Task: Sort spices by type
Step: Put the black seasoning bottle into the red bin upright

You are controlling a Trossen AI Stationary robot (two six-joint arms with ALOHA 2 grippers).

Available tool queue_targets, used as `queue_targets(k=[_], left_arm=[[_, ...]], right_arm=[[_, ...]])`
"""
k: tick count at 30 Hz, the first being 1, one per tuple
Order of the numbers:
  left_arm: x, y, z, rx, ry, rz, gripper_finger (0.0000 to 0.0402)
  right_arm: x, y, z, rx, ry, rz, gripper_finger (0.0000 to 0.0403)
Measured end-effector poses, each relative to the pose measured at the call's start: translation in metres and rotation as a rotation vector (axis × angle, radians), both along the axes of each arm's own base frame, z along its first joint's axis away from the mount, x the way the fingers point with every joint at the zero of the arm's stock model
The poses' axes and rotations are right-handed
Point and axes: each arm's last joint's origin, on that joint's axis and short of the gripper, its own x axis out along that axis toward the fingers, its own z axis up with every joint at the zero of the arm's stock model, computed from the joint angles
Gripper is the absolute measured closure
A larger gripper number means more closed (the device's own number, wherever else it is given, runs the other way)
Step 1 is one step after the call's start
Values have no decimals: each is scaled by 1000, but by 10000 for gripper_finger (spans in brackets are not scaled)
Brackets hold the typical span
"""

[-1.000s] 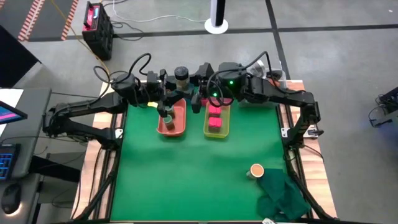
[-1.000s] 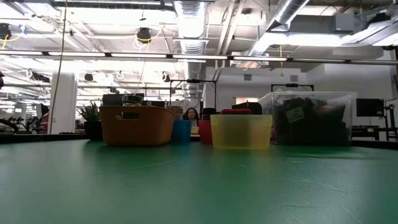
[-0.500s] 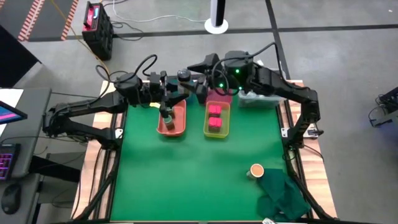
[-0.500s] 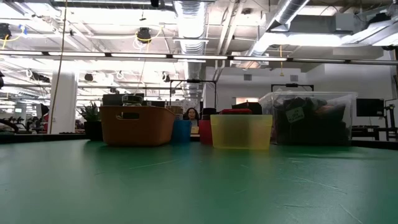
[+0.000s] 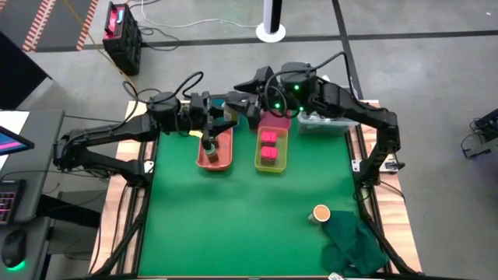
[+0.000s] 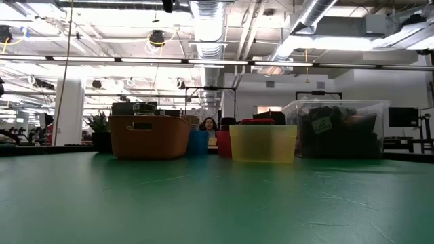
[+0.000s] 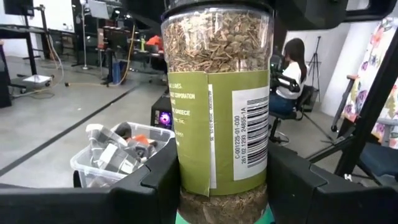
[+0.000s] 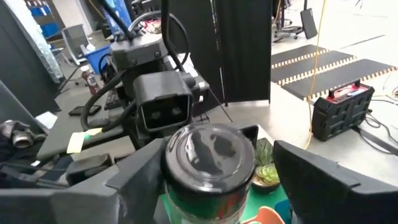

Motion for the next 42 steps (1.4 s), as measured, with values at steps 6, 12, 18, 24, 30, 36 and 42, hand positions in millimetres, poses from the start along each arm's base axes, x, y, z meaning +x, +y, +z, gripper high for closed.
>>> queue_targets(k=[6, 12, 18, 24, 30, 36, 42], left_arm=[[0, 0, 0, 7, -3, 2, 224], [0, 0, 0, 24, -1, 6, 224], [1, -3, -1, 61, 22, 12, 189], [1, -2, -5, 53, 64, 86, 96], [-18, -4, 0, 46, 92, 189, 69], [-49, -7, 5, 4, 152, 345, 74], [-58, -10, -6, -118, 254, 350, 74]], right_arm=[[0, 1, -1, 7, 5, 30, 126], [0, 1, 0, 9, 2, 37, 175], [0, 1, -1, 3, 8, 38, 180], [1, 1, -1, 9, 6, 24, 175], [-1, 1, -10, 40, 92, 20, 175], [-12, -18, -34, 60, 343, -123, 175], [-21, -54, -75, 79, 587, -311, 174]])
